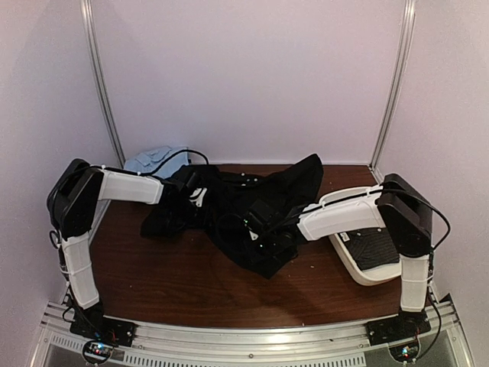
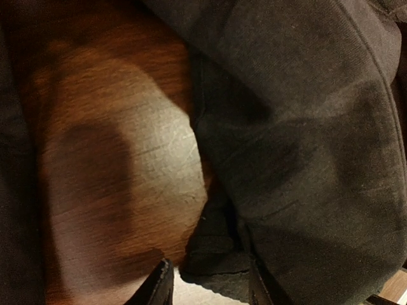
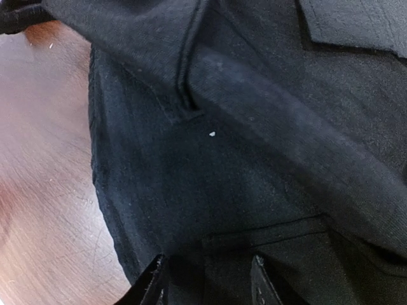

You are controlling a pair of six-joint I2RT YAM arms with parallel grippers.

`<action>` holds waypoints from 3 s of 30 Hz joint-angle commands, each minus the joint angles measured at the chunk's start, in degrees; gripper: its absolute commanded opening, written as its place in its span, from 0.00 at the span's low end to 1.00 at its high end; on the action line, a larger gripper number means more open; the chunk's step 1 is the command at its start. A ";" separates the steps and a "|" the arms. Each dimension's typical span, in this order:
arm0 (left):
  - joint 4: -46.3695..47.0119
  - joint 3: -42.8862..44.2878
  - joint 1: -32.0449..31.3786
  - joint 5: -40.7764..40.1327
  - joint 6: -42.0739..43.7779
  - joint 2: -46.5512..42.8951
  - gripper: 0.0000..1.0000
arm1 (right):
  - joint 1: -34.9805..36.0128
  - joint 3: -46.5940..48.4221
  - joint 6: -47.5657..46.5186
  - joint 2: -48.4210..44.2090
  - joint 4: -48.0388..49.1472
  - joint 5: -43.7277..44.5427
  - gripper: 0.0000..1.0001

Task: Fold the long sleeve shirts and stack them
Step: Flatten out the crumpled shirt at the center of the board.

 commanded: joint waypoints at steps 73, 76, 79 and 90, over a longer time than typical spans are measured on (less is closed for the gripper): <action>-7.89 2.14 -14.08 -17.03 -11.20 -9.13 0.66 | -0.77 -8.20 9.00 -14.47 -2.96 14.72 0.75; -7.45 5.38 -13.04 -17.74 -10.76 -4.81 0.68 | -3.18 -7.73 8.53 -13.48 -2.45 14.55 0.81; -7.25 7.49 -12.45 -17.60 -10.70 -1.00 0.67 | -4.64 -6.47 7.79 -11.67 -2.13 14.12 0.82; -6.93 8.07 -10.59 -17.37 -10.21 2.55 0.40 | -9.84 -1.62 5.45 -6.11 -0.99 12.45 0.67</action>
